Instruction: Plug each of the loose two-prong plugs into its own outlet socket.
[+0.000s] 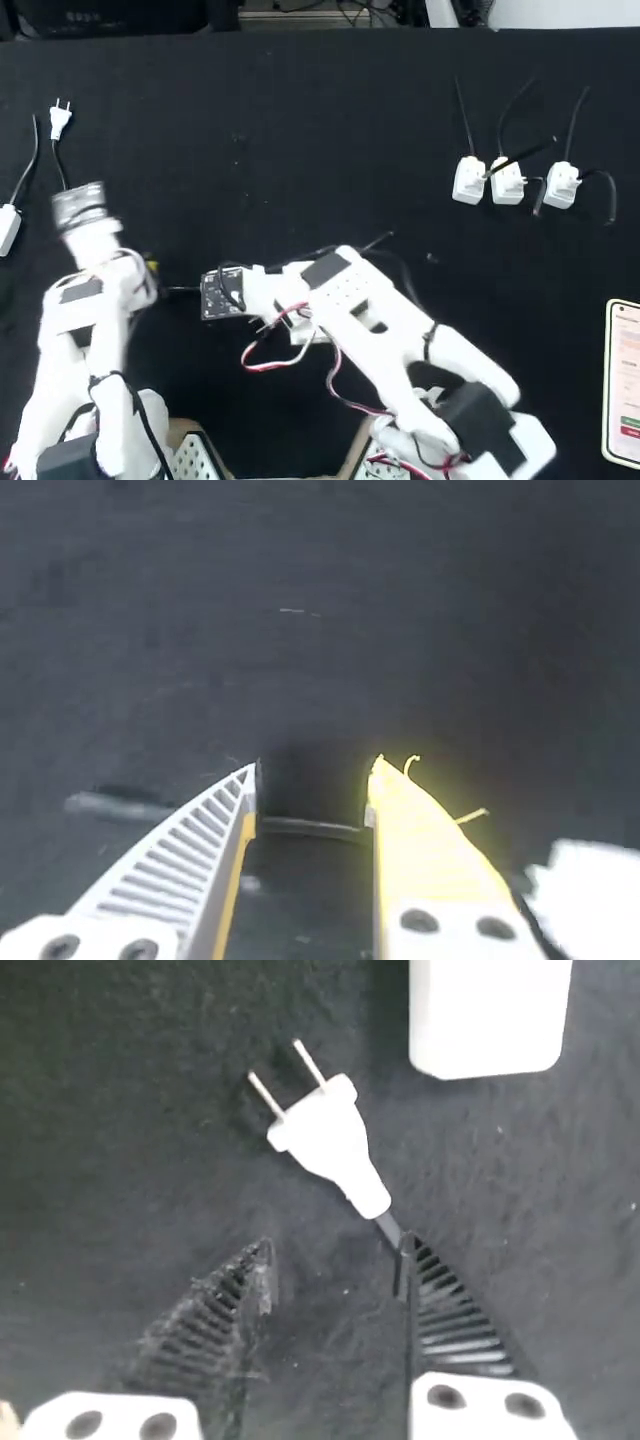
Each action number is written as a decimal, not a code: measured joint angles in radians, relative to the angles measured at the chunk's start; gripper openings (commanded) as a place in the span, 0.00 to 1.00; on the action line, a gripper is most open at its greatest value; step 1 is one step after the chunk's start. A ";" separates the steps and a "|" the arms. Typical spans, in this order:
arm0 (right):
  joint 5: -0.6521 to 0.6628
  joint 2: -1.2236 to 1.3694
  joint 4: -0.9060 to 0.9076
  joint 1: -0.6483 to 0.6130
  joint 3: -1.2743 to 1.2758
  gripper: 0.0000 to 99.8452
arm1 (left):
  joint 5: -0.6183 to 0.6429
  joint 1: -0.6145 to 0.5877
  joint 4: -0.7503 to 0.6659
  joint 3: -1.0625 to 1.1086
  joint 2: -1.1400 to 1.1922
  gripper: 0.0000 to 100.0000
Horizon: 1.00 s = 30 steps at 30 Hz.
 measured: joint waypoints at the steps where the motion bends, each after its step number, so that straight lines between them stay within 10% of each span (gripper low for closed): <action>1: 0.009 0.011 0.000 -0.003 -0.011 0.19 | 0.029 -0.034 0.000 0.000 0.000 0.18; 19: 0.049 0.258 -0.021 -0.083 -0.187 0.19 | 0.152 -0.140 0.000 0.000 0.000 0.18; 30: -0.166 0.112 -0.021 -0.087 -0.189 0.08 | 0.152 -0.140 0.000 0.000 0.000 0.18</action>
